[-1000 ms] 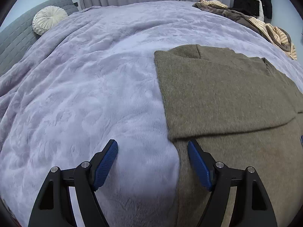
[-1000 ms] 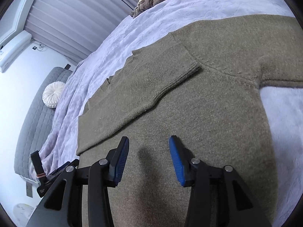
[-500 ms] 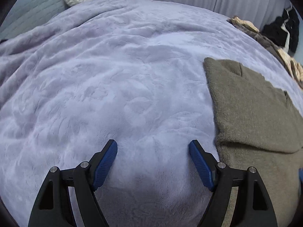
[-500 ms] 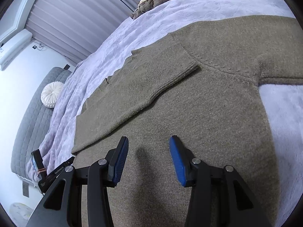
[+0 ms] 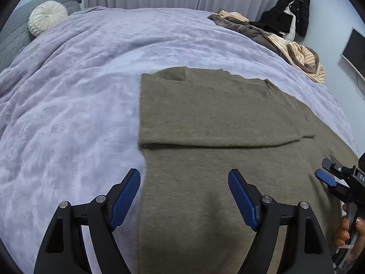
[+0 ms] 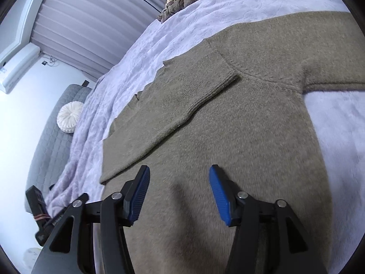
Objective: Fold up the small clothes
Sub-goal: 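Close the right gripper on the other sleeve cuff and lift it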
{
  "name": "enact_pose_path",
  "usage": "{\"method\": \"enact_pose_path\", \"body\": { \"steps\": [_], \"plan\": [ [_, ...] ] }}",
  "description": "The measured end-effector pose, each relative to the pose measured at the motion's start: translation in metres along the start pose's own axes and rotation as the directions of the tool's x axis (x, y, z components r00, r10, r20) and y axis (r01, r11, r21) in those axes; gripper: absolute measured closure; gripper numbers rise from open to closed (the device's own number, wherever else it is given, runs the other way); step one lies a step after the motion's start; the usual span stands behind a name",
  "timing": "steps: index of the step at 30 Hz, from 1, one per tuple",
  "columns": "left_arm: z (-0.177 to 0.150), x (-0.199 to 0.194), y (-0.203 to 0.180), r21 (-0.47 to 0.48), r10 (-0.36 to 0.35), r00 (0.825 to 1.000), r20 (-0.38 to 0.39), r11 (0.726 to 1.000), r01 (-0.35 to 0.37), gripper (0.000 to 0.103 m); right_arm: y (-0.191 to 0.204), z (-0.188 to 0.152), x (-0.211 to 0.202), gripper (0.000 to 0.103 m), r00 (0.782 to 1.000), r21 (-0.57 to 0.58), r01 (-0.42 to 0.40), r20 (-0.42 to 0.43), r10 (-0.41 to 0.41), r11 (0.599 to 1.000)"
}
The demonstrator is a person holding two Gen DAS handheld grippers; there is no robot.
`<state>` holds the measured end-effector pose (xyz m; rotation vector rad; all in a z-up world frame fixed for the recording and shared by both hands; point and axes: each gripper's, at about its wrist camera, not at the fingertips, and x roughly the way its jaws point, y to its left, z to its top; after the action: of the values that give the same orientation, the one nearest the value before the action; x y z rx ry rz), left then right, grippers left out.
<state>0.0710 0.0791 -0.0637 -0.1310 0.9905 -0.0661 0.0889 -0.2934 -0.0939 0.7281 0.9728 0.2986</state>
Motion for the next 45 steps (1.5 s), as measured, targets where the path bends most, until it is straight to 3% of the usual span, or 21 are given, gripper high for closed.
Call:
{"method": "enact_pose_path", "body": {
  "steps": [5,10,14,17,22,27,36,38,39,40,42,45],
  "plan": [
    [-0.006,-0.001,-0.049,0.049,-0.038,0.999,-0.033,0.998,0.040,0.023,-0.021,0.002,-0.039,0.043,0.998,0.051,-0.001,0.055,-0.001,0.999],
    [-0.009,0.002,-0.092,0.060,-0.075,0.995,-0.060,0.995,0.078,0.023,-0.060,0.013,-0.085,0.043,0.987,0.130,0.042,0.146,-0.061,0.991],
    [-0.010,0.006,-0.126,0.079,-0.106,0.991,-0.087,0.990,0.113,0.023,-0.099,0.020,-0.125,0.043,0.964,0.232,0.098,0.221,-0.150,0.968],
    [-0.010,0.010,-0.149,0.109,-0.109,0.989,-0.099,0.987,0.120,0.023,-0.132,0.021,-0.158,0.043,0.931,0.322,0.143,0.278,-0.238,0.936],
    [-0.013,0.016,-0.181,0.153,-0.126,0.984,-0.124,0.978,0.144,0.023,-0.174,0.025,-0.190,0.043,0.903,0.439,0.067,0.356,-0.242,0.896],
    [-0.011,0.021,-0.202,0.180,-0.127,0.982,-0.137,0.972,0.151,0.023,-0.191,0.044,-0.201,0.043,0.872,0.471,0.034,0.417,-0.257,0.881],
    [0.001,0.033,-0.224,0.199,-0.118,0.983,-0.138,0.969,0.145,0.023,-0.218,0.062,-0.207,0.043,0.827,0.532,-0.127,0.523,-0.207,0.837],
    [0.003,0.034,-0.224,0.204,-0.118,0.984,-0.136,0.968,0.145,0.023,-0.219,0.065,-0.207,0.057,0.822,0.532,-0.155,0.536,-0.190,0.832],
    [0.004,0.035,-0.224,0.205,-0.120,0.984,-0.135,0.968,0.146,0.023,-0.221,0.067,-0.206,0.082,0.824,0.534,-0.172,0.539,-0.176,0.828],
    [0.006,0.035,-0.222,0.205,-0.120,0.984,-0.131,0.968,0.145,0.023,-0.222,0.068,-0.205,0.096,0.824,0.539,-0.185,0.540,-0.169,0.822],
    [0.010,0.036,-0.216,0.193,-0.115,0.986,-0.123,0.971,0.138,0.023,-0.219,0.073,-0.201,0.096,0.821,0.527,-0.226,0.556,-0.131,0.819],
    [0.017,0.039,-0.202,0.160,-0.109,0.987,-0.115,0.979,0.127,0.023,-0.198,0.086,-0.195,0.096,0.822,0.464,-0.261,0.566,-0.057,0.847]
  ]
}}
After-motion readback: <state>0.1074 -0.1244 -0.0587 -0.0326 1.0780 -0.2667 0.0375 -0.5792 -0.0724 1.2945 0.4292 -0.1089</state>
